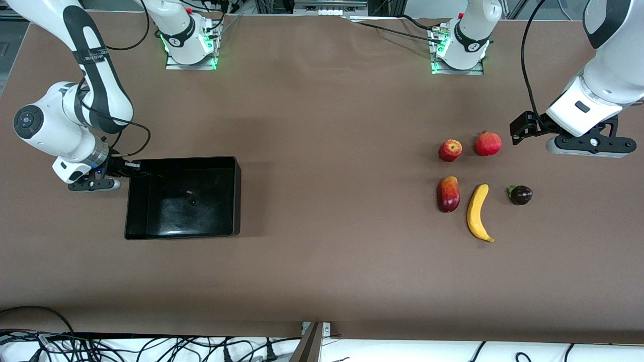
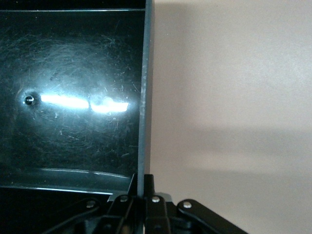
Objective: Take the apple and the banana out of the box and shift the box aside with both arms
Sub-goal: 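Open the right gripper and release the tray rim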
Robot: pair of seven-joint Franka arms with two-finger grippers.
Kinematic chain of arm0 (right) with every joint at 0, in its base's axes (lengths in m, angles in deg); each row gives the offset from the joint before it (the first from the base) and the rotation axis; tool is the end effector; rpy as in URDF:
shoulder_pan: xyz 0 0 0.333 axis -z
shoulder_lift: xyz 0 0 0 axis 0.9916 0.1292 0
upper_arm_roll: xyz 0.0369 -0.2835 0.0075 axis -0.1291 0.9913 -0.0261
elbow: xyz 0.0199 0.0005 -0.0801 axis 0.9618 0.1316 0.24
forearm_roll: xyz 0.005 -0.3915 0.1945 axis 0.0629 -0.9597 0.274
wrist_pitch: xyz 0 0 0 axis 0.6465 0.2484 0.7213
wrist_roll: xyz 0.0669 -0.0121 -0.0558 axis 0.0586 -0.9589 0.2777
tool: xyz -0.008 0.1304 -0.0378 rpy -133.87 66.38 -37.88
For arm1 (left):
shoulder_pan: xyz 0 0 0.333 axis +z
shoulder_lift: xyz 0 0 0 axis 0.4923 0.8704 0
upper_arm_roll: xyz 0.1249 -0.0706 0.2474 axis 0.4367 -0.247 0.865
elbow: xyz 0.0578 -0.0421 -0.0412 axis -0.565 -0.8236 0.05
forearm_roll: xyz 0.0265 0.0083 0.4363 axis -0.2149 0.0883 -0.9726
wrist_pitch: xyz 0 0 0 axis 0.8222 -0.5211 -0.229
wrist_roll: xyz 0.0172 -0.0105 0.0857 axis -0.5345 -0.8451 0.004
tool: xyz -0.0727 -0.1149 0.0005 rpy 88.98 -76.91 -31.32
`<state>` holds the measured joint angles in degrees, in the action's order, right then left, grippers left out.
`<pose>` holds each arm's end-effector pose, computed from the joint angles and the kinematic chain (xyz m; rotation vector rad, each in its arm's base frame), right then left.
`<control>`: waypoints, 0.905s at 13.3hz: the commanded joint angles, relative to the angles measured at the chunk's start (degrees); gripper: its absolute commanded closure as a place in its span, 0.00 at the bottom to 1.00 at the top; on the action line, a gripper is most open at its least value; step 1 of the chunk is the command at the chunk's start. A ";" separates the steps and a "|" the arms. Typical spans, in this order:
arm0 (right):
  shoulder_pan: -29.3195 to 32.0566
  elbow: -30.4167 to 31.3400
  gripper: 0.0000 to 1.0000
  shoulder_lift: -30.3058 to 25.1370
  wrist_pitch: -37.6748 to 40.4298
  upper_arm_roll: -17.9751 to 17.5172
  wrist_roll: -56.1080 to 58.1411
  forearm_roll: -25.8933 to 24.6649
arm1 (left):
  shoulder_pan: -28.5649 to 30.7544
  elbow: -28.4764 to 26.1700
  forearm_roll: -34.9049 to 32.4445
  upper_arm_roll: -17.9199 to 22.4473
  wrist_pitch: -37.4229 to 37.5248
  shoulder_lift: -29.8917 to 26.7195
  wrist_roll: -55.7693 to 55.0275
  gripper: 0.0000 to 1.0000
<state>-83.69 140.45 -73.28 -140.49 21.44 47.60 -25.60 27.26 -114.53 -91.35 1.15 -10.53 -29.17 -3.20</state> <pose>0.5747 -0.0652 0.1720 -3.0819 -0.0981 -0.0244 0.6084 -0.0637 0.4990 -3.0710 0.1167 -0.0047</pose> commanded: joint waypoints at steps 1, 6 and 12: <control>-0.38 0.72 0.00 -1.95 0.72 -0.07 1.14 0.51 | -0.05 0.55 0.78 0.00 1.16 -0.60 -0.29 0.00; -0.73 -15.77 0.00 -1.43 19.74 -0.16 1.94 0.16 | -0.14 0.55 0.77 -0.09 1.16 -0.60 -0.29 0.00; -1.17 -25.75 0.00 -10.89 40.52 -0.86 -3.32 -1.59 | -0.05 0.55 0.69 0.00 1.16 -0.51 -0.20 0.00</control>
<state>-84.51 114.00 -79.28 -104.30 20.99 47.32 -25.83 27.25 -114.49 -91.35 1.15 -10.48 -29.17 -3.20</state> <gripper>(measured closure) 0.000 0.000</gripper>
